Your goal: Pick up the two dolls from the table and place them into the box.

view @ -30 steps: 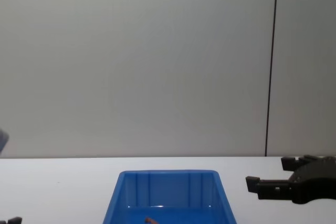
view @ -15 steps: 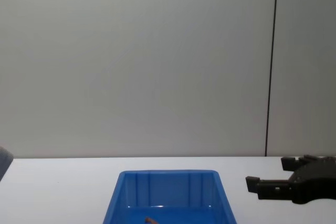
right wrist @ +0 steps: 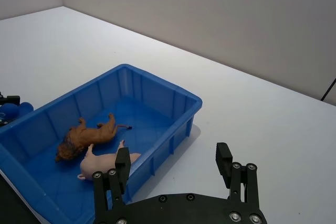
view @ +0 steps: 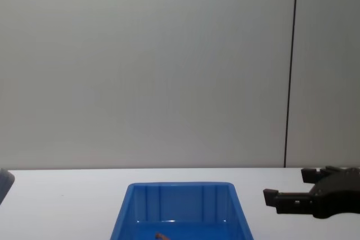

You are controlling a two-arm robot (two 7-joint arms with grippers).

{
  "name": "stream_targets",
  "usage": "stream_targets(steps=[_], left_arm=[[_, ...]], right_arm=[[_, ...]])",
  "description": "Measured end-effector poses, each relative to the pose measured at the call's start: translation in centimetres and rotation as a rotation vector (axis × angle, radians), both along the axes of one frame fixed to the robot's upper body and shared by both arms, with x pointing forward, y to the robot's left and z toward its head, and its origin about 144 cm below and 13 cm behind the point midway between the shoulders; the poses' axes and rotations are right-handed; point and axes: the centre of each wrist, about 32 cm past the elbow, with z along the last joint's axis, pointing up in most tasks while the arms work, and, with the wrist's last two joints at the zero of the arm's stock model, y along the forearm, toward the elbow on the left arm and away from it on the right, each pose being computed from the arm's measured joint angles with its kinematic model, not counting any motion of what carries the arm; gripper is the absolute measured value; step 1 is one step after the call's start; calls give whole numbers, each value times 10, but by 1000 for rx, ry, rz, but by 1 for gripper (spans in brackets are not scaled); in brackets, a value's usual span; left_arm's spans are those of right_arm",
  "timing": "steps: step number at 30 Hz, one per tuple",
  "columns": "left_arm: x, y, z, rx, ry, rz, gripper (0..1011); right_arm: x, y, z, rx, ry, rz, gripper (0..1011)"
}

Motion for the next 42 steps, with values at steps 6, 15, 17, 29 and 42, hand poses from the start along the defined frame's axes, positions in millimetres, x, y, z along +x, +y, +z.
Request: stream_targets(steps=[6,15,17,29,42], left_arm=[[1,1,-1,0,4,3,578],[4,1,5,16,-18,0,495],[5,1,8,20,-29,-3,477],[21,-12,43,41,-166,-63,402],[45,-45,71,18,-273,-210,328]], right_arm=[[0,0,0,0,0,0,1001],[0,0,0,0,0,0,1001],[0,0,0,0,0,0,1001],[0,0,0,0,0,0,1001],[0,0,0,0,0,0,1001]])
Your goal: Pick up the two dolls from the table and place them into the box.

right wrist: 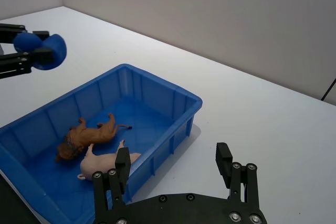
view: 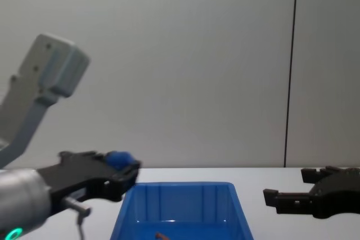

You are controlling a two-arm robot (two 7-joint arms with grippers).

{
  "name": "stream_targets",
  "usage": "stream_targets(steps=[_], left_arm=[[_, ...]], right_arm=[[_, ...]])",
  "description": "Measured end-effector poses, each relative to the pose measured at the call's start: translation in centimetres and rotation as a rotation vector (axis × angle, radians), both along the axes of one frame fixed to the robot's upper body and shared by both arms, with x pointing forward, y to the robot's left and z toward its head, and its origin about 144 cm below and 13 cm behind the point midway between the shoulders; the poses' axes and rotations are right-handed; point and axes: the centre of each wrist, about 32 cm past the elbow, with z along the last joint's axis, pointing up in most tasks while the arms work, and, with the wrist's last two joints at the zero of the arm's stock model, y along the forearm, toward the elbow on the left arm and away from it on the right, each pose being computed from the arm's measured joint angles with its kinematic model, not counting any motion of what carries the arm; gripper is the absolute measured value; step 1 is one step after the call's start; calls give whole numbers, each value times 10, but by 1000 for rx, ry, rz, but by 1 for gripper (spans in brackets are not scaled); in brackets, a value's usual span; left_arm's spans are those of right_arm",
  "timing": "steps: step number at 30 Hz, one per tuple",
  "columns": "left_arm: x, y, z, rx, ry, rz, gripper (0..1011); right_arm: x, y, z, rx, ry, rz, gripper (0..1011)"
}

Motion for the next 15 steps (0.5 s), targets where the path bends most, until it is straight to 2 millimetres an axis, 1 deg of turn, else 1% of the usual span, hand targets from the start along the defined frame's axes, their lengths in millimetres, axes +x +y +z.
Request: stream_targets(steps=[1,2,4,5,6,8,9,11,14,15], left_arm=[[1,-1,1,0,-2,-8,348],[2,-4,1,-2,-4,-17,410],[6,-10,3,-2,-8,-46,469],[8,-13,4,-3,-10,-61,469],[10,-16,5,-4,-12,-69,540],[11,-19,5,-5,-13,-83,580],[13,-22,6,-4,-14,-96,642],[15,-25,7,-4,-16,-106,672],[19,-30,9,-3,-19,-128,800],[19,-31,9,-3,-20,-130,813]], right_arm=[[0,0,0,0,0,0,1001],[0,0,0,0,0,0,1001],[0,0,0,0,0,0,1001],[0,0,0,0,0,0,1001],[0,0,0,0,0,0,1001],[0,0,0,0,0,0,1001],[0,0,0,0,0,0,1001],[0,0,0,0,0,0,1001],[0,0,0,0,0,0,1001],[0,0,0,0,0,0,1001]])
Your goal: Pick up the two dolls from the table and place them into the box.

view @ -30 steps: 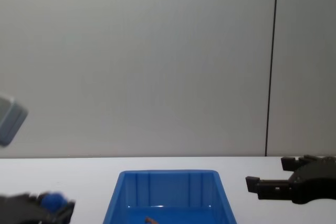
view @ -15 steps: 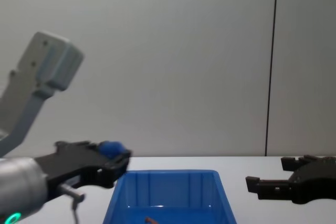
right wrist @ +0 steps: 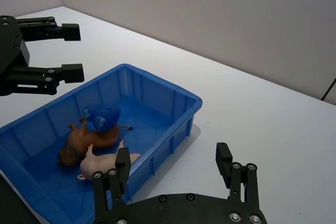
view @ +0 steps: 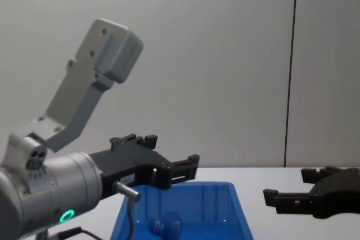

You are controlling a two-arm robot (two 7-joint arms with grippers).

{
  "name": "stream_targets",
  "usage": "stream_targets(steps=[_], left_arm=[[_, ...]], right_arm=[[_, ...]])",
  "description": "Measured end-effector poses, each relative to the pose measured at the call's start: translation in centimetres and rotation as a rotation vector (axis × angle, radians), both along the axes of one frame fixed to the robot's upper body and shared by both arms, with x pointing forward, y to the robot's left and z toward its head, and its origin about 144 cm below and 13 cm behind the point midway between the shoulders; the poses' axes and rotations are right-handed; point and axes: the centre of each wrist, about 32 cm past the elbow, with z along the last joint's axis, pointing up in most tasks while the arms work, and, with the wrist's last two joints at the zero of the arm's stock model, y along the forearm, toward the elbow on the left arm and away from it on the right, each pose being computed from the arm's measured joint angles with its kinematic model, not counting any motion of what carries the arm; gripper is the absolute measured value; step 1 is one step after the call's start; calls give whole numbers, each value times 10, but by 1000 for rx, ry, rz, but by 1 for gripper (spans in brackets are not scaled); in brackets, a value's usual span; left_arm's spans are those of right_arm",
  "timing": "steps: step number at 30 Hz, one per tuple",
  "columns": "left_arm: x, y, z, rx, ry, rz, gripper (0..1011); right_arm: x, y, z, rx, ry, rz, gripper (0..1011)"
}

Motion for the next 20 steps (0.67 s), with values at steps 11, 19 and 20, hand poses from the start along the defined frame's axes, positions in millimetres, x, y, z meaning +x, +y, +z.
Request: stream_targets(steps=[11,19,20], left_arm=[[5,-6,4,-6,-21,-25,1001],[8,-8,6,-9,-30,-35,1001],[8,-8,6,-9,-30,-35,1001]], right_arm=[[0,0,0,0,0,0,1001],[0,0,0,0,0,0,1001],[0,0,0,0,0,0,1001]])
